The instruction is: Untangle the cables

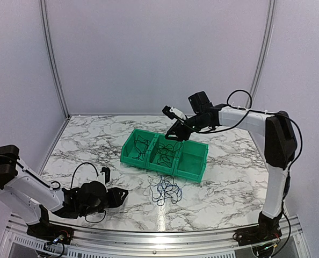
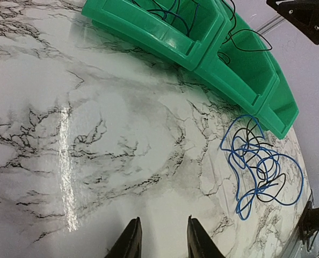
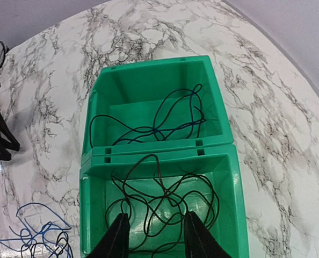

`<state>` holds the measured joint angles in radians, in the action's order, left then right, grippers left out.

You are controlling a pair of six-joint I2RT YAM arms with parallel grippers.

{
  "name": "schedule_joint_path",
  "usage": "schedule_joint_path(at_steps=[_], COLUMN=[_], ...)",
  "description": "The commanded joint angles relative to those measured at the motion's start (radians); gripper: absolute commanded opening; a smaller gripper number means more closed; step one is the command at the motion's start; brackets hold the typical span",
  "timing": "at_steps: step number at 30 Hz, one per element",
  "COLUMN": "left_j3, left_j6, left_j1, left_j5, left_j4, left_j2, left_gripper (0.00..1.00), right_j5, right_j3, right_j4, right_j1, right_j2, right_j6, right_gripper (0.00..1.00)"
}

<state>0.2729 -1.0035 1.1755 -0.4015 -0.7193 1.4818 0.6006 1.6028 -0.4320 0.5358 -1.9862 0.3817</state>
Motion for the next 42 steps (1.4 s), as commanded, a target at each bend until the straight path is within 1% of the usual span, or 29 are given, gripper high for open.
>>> schedule_joint_path(at_steps=[1, 3, 6, 9, 13, 16, 21, 23, 25, 26, 29, 30, 31, 33, 35, 39, 40, 42], left_j3=[0.008, 0.018, 0.032, 0.056, 0.127, 0.182, 0.277, 0.338, 0.392, 0.417, 0.533, 0.553, 0.563, 0.572, 0.557, 0.478, 0.45, 0.389], left_j6=[0.032, 0.042, 0.061, 0.108, 0.202, 0.237, 0.239, 0.242, 0.226, 0.21, 0.174, 0.163, 0.153, 0.152, 0.149, 0.154, 0.158, 0.184], left_j1=[0.004, 0.004, 0.004, 0.004, 0.006, 0.009, 0.009, 0.013, 0.019, 0.019, 0.019, 0.019, 0.019, 0.019, 0.019, 0.021, 0.022, 0.028], left_j5=[-0.016, -0.014, -0.007, 0.029, 0.118, 0.164, 0.197, 0.216, 0.201, 0.193, 0.178, 0.192, 0.207, 0.239, 0.246, 0.242, 0.242, 0.243], left_j4=[0.035, 0.042, 0.044, 0.044, 0.044, 0.044, 0.044, 0.045, 0.052, 0.068, 0.193, 0.21, 0.215, 0.215, 0.214, 0.215, 0.215, 0.219], left_j2=[-0.016, -0.014, -0.012, -0.01, 0.004, 0.027, 0.104, 0.154, 0.2, 0.227, 0.308, 0.337, 0.369, 0.401, 0.4, 0.33, 0.303, 0.245], left_gripper=[0.31, 0.31, 0.31, 0.32, 0.39, 0.43, 0.47, 0.54, 0.59, 0.6, 0.6, 0.58, 0.52, 0.27, 0.15, 0.02, 0.0, 0.0], right_j5=[-0.283, -0.39, -0.405, -0.298, -0.137, -0.101, -0.087, -0.1, -0.109, -0.112, -0.146, -0.162, -0.171, -0.173, -0.175, -0.181, -0.178, -0.168], right_j3=[-0.026, -0.047, -0.128, -0.219, -0.343, -0.45, -0.573, -0.599, -0.612, -0.614, -0.626, -0.632, -0.64, -0.655, -0.665, -0.662, -0.661, -0.662], right_j4=[-0.041, -0.063, -0.035, -0.017, -0.037, -0.017, 0.036, 0.066, 0.077, 0.08, 0.11, 0.123, 0.135, 0.152, 0.161, 0.162, 0.159, 0.157], right_j1=[0.056, 0.08, 0.085, 0.091, 0.127, 0.17, 0.19, 0.189, 0.189, 0.19, 0.19, 0.19, 0.19, 0.189, 0.19, 0.19, 0.19, 0.191], right_j2=[0.095, 0.13, 0.213, 0.305, 0.406, 0.458, 0.464, 0.458, 0.451, 0.449, 0.445, 0.448, 0.452, 0.462, 0.467, 0.46, 0.459, 0.456], right_j6=[0.098, 0.134, 0.131, 0.14, 0.188, 0.215, 0.225, 0.226, 0.227, 0.227, 0.205, 0.199, 0.194, 0.193, 0.195, 0.199, 0.2, 0.203], right_gripper=[0.41, 0.43, 0.42, 0.4, 0.38, 0.37, 0.36, 0.35, 0.35, 0.35, 0.37, 0.37, 0.37, 0.37, 0.37, 0.37, 0.37, 0.37])
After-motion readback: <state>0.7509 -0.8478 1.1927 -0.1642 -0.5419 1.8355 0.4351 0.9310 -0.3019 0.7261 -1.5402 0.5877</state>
